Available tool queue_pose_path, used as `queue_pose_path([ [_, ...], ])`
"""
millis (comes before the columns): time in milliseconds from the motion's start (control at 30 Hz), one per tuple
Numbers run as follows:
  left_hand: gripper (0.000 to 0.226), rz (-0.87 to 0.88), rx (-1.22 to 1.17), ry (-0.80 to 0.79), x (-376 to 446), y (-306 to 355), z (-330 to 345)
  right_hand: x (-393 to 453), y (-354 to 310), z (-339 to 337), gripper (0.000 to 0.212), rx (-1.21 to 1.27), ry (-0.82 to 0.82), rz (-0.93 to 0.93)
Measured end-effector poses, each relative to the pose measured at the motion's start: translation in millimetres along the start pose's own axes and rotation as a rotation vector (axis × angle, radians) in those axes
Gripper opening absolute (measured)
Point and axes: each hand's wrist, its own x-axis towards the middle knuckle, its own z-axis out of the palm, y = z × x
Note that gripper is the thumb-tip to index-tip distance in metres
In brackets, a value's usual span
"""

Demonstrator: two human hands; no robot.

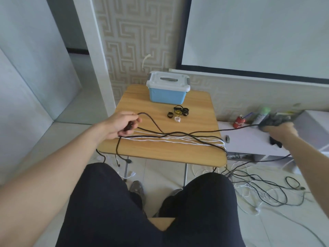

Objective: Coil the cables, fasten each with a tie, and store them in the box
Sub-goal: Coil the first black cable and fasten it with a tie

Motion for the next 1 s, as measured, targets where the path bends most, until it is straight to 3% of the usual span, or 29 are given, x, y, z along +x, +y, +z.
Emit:
queue_pose_path([
  [33, 0.023, 0.042, -0.005, -0.022, -6, 3, 11, -8, -1, 2, 0.099, 0.018, -0.078, -0.021],
  [133, 0.029, 0.136, 0.009, -0.119, -26, 15, 43, -54, -16, 17, 0.025, 0.112, -0.351, -0.165],
  [167, 0.03, 0.161, 0.016, -0.157, -34, 19, 53, -76, -24, 24, 0.015, 0.109, -0.443, -0.241],
  [233, 0.031, 0.195, 0.02, -0.227, -47, 23, 71, -111, -36, 40, 0.016, 0.15, -0.563, -0.426],
  [333, 0.03, 0.237, 0.026, -0.276, -59, 23, 93, -168, -58, 66, 0.036, 0.31, -0.653, -0.678],
  [400, 0.028, 0.271, 0.032, -0.266, -61, 17, 103, -203, -69, 81, 0.044, 0.34, -0.634, -0.857],
  [533, 0.028, 0.274, -0.025, -0.23, -68, 1, 102, -233, -71, 96, 0.011, 0.429, -0.503, -1.033],
  [633, 0.036, 0.213, 0.012, -0.247, -75, -12, 89, -231, -64, 97, 0.018, 0.44, -0.546, -1.038],
  [733, 0.052, 0.172, -0.017, -0.255, -82, -35, 78, -223, -59, 98, 0.017, 0.671, -0.364, -0.812],
  [833, 0.045, 0.16, -0.279, -0.248, -89, -60, 73, -216, -48, 102, 0.011, 0.865, -0.191, -0.468],
  [1000, 0.038, 0.205, -0.897, -0.179, -87, -78, 89, -229, -13, 143, 0.021, 0.506, -0.316, -0.551],
])
